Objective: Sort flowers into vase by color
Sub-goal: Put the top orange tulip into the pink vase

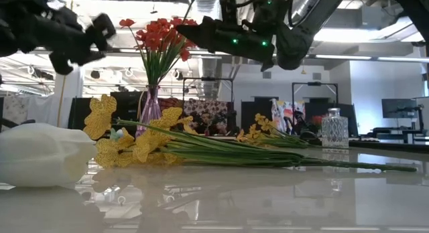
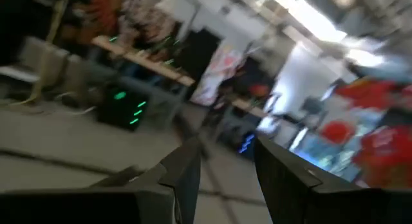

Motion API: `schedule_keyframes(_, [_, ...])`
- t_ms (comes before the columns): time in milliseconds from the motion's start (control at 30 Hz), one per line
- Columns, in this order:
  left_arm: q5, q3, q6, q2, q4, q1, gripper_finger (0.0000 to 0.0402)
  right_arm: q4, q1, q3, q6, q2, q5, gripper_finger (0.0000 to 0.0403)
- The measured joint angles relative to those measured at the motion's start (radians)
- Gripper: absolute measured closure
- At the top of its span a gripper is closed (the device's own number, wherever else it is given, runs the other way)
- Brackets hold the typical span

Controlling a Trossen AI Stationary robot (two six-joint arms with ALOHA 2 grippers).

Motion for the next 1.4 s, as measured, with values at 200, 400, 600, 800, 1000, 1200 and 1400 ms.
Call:
schedule_keyframes(200, [0.206, 0.037, -0.202, 0.078, -0.299, 0.236, 0.0268, 0.002, -0.006, 0.0, 0.016, 0.0, -0.003, 0.0385])
schedule_keyframes(400, [0.523, 0.038, -0.145, 0.261, -0.225, 0.388, 0.0268, -0.001, -0.006, 0.009, 0.015, 0.0, -0.008, 0.0385])
schedule_keyframes(600, [0.893, 0.048, 0.025, 0.48, 0.011, 0.407, 0.0268, -0.005, -0.02, 0.01, 0.0, 0.001, -0.008, 0.0385])
schedule_keyframes(800, [1.01, 0.088, 0.117, 0.602, 0.012, 0.407, 0.0268, -0.006, -0.032, 0.01, 0.023, 0.001, -0.008, 0.0385])
schedule_keyframes(1000, [1.051, 0.132, 0.12, 0.678, 0.034, 0.399, 0.0268, -0.027, -0.03, 0.01, 0.016, 0.001, -0.008, 0.0385])
schedule_keyframes(1200, [1.088, 0.174, 0.134, 0.75, 0.047, 0.369, 0.0268, -0.015, -0.031, 0.01, 0.008, 0.001, -0.011, 0.0385])
schedule_keyframes(1400, [1.087, 0.181, 0.135, 0.771, 0.051, 0.367, 0.0268, -0.018, -0.025, 0.01, 0.012, 0.001, -0.013, 0.0385])
